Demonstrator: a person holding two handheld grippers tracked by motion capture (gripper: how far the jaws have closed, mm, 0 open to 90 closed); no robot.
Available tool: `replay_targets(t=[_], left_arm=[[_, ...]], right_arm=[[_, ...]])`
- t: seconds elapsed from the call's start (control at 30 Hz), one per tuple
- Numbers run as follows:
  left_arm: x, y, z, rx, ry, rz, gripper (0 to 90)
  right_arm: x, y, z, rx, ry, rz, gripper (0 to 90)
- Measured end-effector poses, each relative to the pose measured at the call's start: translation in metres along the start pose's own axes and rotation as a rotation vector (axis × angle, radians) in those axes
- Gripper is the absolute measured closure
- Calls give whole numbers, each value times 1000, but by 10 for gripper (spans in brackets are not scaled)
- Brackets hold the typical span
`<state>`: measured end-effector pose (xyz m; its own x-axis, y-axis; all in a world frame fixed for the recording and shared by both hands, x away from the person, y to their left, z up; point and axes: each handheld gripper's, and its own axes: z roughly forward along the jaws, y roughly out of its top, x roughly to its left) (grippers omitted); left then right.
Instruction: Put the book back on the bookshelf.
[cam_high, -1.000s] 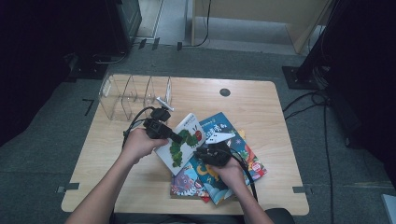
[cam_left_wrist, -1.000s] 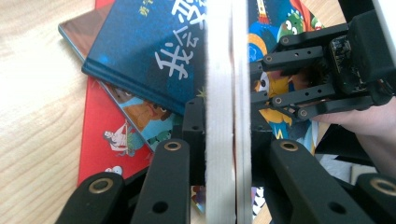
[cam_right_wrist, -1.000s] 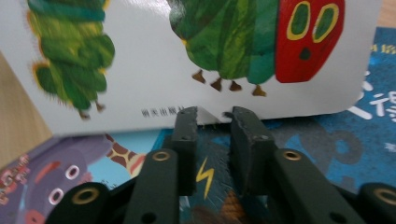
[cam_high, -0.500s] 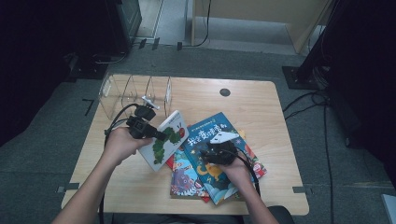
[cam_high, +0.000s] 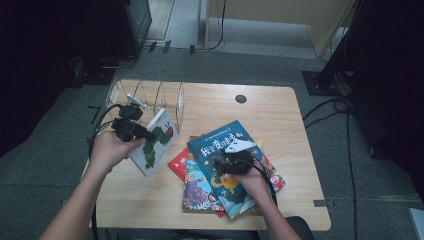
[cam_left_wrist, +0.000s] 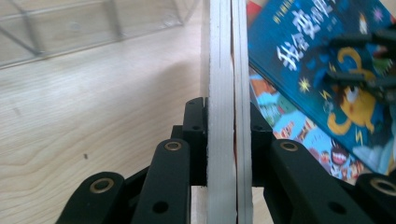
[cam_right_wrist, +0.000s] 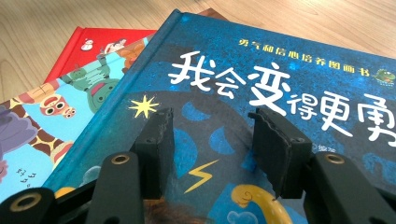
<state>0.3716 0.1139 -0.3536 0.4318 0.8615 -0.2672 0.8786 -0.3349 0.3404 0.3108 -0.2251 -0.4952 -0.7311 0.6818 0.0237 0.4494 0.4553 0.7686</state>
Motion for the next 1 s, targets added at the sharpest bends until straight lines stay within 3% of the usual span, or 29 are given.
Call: replay_targets(t=[0.13,0.37,0.5,0.77,1.0], left_arm=[[0,12,0,-10,17,-43,768],[-2,41,11,-9,69,-82,768],[-3,60,24,3,108,-107,768],[3,87,42,-4,133,-144,766],[7,102,55,-26,123,-174,766]], right_arm=[[0,0,0,0,1,1,487],[0,0,0,-1,0,1,490],[0,0,0,-1,0,0,491],[0,0,0,0,-1,2,492],[0,0,0,-2,-2,2,495]])
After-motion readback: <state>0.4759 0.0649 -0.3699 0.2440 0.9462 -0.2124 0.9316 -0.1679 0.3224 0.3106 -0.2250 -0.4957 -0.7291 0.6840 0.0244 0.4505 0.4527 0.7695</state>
